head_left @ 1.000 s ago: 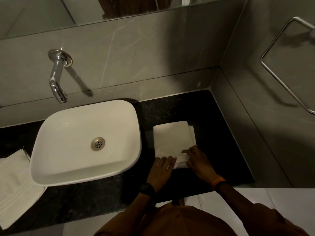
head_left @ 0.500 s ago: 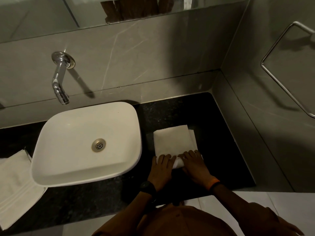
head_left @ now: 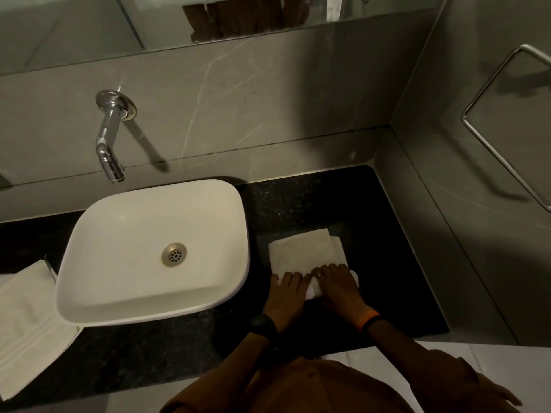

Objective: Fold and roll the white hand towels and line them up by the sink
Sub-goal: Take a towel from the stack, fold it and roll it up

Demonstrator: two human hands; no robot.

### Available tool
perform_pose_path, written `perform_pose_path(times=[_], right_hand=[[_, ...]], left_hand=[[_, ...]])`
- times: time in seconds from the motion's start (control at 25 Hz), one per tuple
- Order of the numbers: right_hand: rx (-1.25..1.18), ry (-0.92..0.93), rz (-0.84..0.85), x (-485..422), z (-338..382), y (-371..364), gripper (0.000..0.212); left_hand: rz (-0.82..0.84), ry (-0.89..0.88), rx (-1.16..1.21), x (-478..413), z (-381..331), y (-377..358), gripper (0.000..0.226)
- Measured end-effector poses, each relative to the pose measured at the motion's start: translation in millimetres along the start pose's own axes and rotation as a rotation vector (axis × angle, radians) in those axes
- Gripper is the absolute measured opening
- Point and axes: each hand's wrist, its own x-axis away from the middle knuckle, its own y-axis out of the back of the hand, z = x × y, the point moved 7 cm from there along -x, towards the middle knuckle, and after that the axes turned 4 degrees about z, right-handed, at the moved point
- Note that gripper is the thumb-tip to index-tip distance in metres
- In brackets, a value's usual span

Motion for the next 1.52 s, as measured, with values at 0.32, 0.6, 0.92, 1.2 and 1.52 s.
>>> perform_pose_path(times=[0.32, 0.6, 0.92, 1.2, 1.52], right_hand=[[0.05, -0.015, 0.034, 8.9, -1.1, -26.9, 0.085], [-0.066, -0.025, 0.04, -4.1, -4.1, 7.1, 0.07], [0.01, 0.005, 0.025, -8.8, -2.4, -0.2, 0.076], [0.01, 0.106, -0.081, 3.4, 9.3, 0.3, 0.091], [-0.006, 0.13, -0.072, -35.7, 7.5, 34.3, 0.078]], left_hand=[[0.033, -0.02, 0.159, -19.5, 7.7, 12.1, 0.057], [0.006, 0.072, 0.038, -15.4, 8.9, 3.7, 0.057], [0.138, 0.079, 0.102, -12.0, 9.3, 12.6, 0.08], [0.209, 0.115, 0.444, -20.4, 21.5, 14.2, 0.081], [-0.079, 0.049, 0.107, -8.7, 16.0, 22.4, 0.069]])
